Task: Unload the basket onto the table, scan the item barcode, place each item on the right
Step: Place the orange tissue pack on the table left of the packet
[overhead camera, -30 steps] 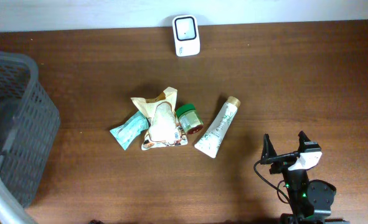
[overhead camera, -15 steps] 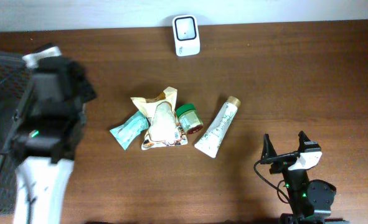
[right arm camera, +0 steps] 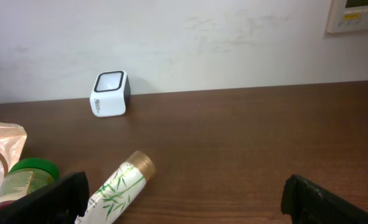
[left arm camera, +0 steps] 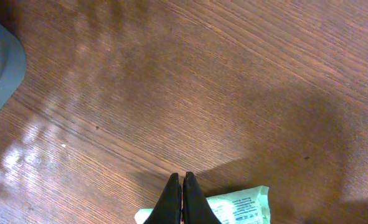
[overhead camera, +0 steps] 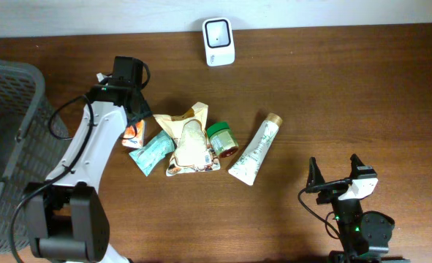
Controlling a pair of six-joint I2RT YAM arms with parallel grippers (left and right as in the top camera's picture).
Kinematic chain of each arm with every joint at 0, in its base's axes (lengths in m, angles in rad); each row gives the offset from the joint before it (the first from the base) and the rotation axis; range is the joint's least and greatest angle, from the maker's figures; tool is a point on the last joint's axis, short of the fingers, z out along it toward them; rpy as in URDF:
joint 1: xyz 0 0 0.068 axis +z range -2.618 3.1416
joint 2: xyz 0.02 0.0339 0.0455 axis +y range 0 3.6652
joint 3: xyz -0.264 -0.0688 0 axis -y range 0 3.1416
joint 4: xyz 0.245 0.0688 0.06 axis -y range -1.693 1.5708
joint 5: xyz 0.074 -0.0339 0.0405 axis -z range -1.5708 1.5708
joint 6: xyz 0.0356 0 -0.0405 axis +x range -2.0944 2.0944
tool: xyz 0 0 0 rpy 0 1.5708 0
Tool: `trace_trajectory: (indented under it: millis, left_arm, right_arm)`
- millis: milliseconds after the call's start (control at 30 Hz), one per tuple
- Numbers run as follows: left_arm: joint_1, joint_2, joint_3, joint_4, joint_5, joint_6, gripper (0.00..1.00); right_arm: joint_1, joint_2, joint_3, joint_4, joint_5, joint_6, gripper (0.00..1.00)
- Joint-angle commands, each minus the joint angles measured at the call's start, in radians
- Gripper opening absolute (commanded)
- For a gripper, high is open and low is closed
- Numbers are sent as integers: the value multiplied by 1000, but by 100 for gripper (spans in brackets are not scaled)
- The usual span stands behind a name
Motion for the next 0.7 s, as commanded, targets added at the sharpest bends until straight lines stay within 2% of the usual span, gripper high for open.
trace_trajectory:
  millis: [0,33,67,133,233,367,433,467,500,567,600,667]
  left_arm:
    - [7,8,-2,-2,5,-16,38]
    - [7,7,-1,-2,5,-15,73]
    - [7,-6,3,-2,4,4,88]
    - [7,-66,19,-5,-58,61,96]
    - [7,-282,32,-4,-108,235,100]
    - [7,-446,32,-63,-117,259,100]
    - [7,-540,32,-80,-192,259,99]
    - [7,-600,32,-85,-220,306,99]
    - [7,-669,32,-95,-220,389,100]
    - [7,-769,31,-179,-190,446,99]
    - [7,-803,24,-222,-164,457,95]
    - [7,-884,-38,-288,-122,457,98]
  right_arm:
    - [-6,-5,-5,-7,-5,7,98]
    - [-6,-5,-5,-7,-5,7,99]
    - [-6,-5,-5,-7,-5,7,98]
    - [-6,-5,-5,-7,-5,7,99]
    - [-6,-5,-5,-7,-5,7,98]
    - [-6,-5,-5,-7,-5,7,98]
    - [-6,-5,-5,-7,-5,7,98]
    - [-6,-5,-5,-7,-5,7,98]
    - [-6,-5,-5,-7,-5,7,98]
    - [-6,-5,-5,-7,-5,7,98]
    - [-6,-5,-5,-7,-5,7,98]
    - [-6,-5,-5,-7,-5,7,98]
